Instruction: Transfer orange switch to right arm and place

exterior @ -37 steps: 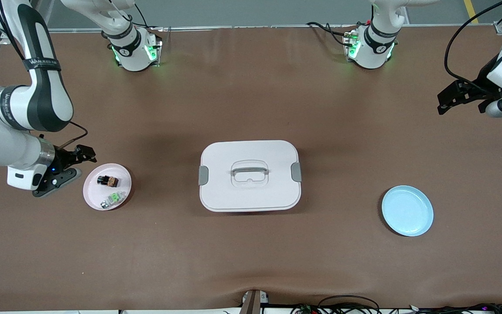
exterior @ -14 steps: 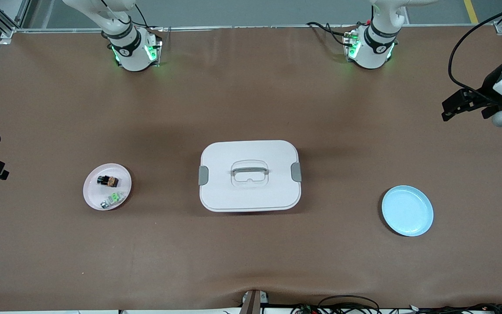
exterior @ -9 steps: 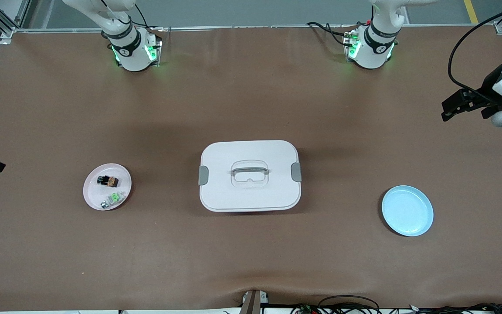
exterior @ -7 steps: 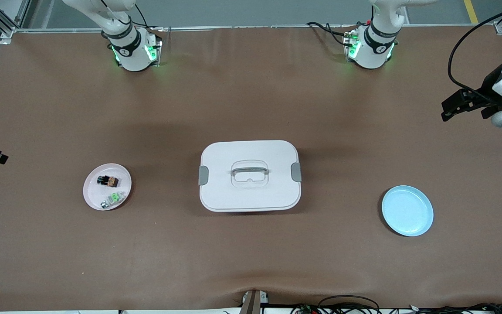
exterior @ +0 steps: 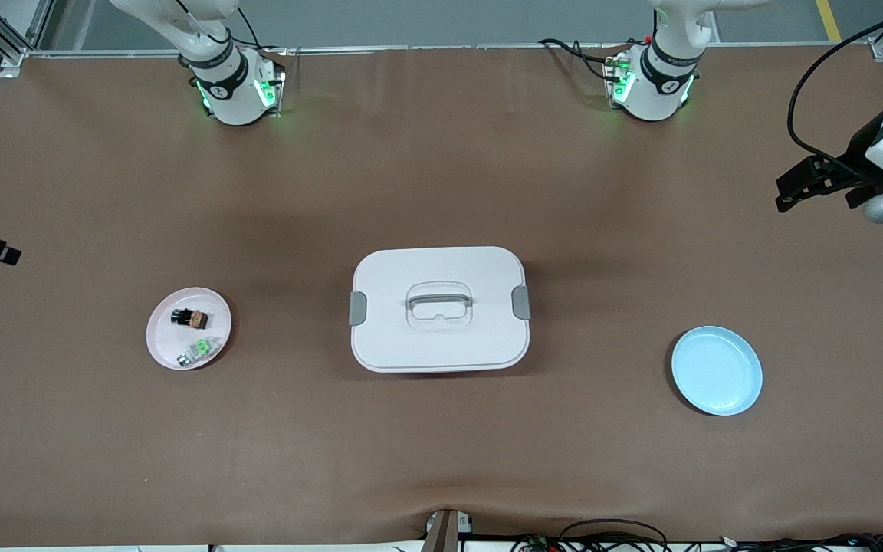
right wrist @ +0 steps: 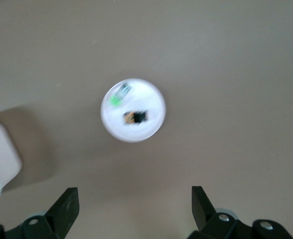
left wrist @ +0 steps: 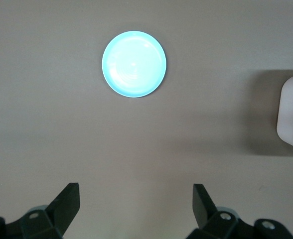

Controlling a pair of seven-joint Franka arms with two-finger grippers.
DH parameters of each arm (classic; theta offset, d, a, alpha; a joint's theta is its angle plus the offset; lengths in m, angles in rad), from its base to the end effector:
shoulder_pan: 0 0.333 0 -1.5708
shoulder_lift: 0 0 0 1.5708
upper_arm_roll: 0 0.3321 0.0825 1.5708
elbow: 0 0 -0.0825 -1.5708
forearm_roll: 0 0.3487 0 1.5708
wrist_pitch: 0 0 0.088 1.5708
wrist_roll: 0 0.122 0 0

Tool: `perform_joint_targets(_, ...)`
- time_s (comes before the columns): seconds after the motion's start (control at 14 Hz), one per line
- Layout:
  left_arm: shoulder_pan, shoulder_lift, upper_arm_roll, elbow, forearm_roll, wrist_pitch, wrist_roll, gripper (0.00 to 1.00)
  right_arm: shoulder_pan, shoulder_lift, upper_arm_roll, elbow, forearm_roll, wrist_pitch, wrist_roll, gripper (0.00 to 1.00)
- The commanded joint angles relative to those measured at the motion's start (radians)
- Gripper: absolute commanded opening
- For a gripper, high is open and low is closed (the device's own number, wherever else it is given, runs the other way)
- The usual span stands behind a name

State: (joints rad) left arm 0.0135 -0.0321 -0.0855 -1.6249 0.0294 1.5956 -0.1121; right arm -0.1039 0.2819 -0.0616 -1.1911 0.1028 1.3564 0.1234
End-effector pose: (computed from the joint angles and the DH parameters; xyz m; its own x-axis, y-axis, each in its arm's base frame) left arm 0.5095 -0.0340 0.6206 0.9992 0.0393 0.0062 0.0395 -0.9987 -0.0316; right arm 0.5789 -0.0760 0.6145 0.9570 -0.2618 -0.1247 -0.2717 -0.9598 -0.0703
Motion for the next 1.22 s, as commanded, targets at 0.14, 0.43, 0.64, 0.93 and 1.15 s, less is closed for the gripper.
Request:
perform_joint_targets(0.14,0.003,-0.008,0.0,-0.001,0.0,0.001,-0.001,1.0,0.013,-0.075,-0.083,0.005,0.06,-0.04,-0.201,1.0)
perform_joint_targets(0.43,0.003,-0.006,0.001,-0.007,0.0,0.017,-0.001,1.0,0.046,-0.124,-0.072,-0.031,-0.032,-0.046,-0.222,1.0)
perform_joint_targets(0.64,0.003,-0.005,0.001,-0.009,0.0,0.021,-0.001,1.0,0.046,-0.132,-0.048,-0.038,-0.034,-0.037,-0.251,1.0)
perform_joint_targets(0.93,0.003,-0.006,0.001,-0.016,0.0,0.023,-0.001,1.0,0.043,-0.188,-0.024,-0.131,-0.035,0.013,-0.249,1.0)
perform_joint_targets(1.15,0.003,-0.011,0.001,-0.023,0.0,0.021,-0.001,1.0,0.049,-0.276,-0.02,-0.272,-0.037,0.092,-0.249,1.0)
